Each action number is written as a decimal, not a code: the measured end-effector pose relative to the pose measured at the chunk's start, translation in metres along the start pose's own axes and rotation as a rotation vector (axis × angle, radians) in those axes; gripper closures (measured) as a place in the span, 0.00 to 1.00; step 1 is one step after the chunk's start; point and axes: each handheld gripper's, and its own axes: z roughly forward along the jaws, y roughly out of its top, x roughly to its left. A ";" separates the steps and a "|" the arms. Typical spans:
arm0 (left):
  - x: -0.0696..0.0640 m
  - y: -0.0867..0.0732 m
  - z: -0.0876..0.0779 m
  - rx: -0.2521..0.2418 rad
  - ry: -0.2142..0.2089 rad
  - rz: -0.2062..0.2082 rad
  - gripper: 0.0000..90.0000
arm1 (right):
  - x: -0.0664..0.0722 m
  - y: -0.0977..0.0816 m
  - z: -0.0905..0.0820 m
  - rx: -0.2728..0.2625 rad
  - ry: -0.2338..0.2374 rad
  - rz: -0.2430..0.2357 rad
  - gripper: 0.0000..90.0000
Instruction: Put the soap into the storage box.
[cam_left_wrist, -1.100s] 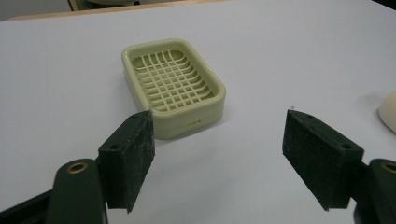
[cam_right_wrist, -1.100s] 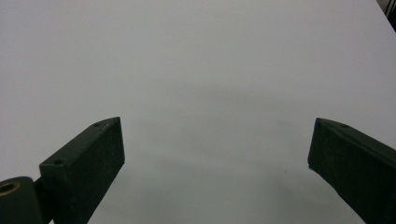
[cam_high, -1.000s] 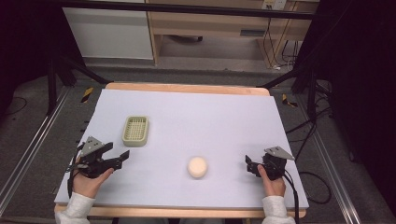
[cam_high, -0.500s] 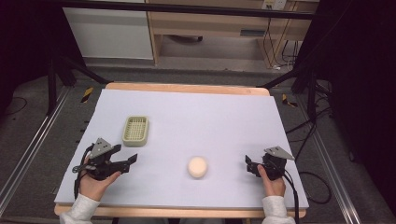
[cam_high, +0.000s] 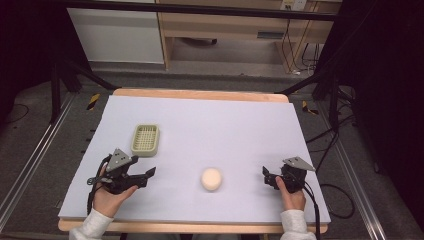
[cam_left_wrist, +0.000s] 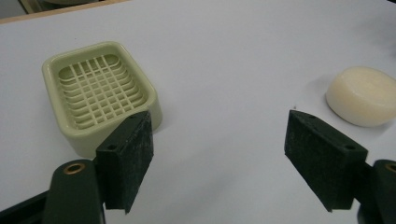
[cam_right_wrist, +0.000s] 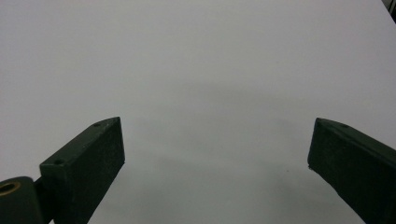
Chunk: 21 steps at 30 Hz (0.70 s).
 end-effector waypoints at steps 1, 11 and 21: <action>-0.001 0.000 0.001 -0.001 -0.002 0.000 0.26 | 0.000 0.000 0.000 0.000 0.000 0.000 0.05; -0.011 0.005 0.009 0.007 -0.020 0.029 0.26 | 0.000 0.000 0.000 0.005 0.000 0.002 0.05; -0.019 0.009 0.015 0.026 -0.041 0.063 0.26 | 0.000 0.000 0.001 0.007 0.001 0.005 0.05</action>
